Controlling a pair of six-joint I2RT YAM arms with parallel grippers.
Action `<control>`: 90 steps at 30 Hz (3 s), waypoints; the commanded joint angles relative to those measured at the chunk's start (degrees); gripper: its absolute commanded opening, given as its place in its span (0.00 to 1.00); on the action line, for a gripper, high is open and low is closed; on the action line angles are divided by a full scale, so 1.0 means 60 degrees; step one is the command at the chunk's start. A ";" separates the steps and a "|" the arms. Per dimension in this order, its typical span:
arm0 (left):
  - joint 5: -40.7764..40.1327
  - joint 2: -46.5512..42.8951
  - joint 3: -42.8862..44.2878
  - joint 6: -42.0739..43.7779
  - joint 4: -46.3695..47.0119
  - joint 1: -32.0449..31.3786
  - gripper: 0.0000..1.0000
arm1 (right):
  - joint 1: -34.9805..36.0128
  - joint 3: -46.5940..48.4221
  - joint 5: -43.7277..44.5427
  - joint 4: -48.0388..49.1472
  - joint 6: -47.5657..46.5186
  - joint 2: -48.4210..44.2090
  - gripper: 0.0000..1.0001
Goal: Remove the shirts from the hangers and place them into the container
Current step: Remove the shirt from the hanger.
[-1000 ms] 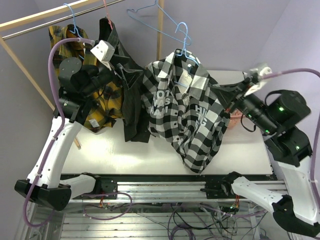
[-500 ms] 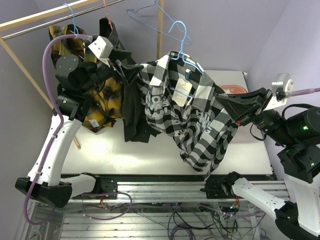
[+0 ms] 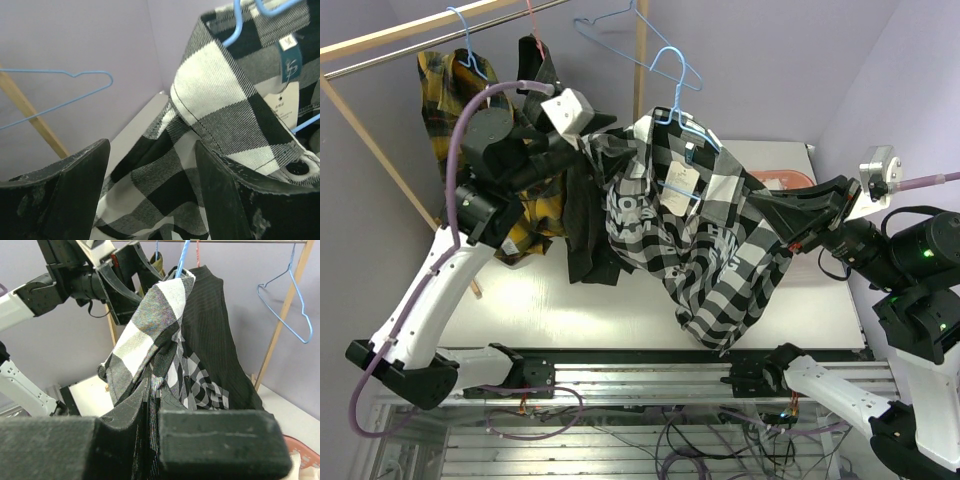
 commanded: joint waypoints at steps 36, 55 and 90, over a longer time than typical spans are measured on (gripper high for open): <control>-0.4500 0.0305 0.0085 0.2038 -0.0878 -0.0807 0.07 | 0.0048 0.1624 0.2703 -0.2495 -0.0724 0.1266 0.36; -0.8679 0.2446 0.4105 0.2689 -0.4043 -0.3077 0.07 | 0.0039 0.1165 0.2738 -0.1853 -0.0607 0.1890 0.55; -0.8596 -0.0387 0.3300 0.2280 -0.5130 -0.3745 0.07 | 0.0051 -0.2014 -0.0538 0.2028 -0.0050 0.1843 0.55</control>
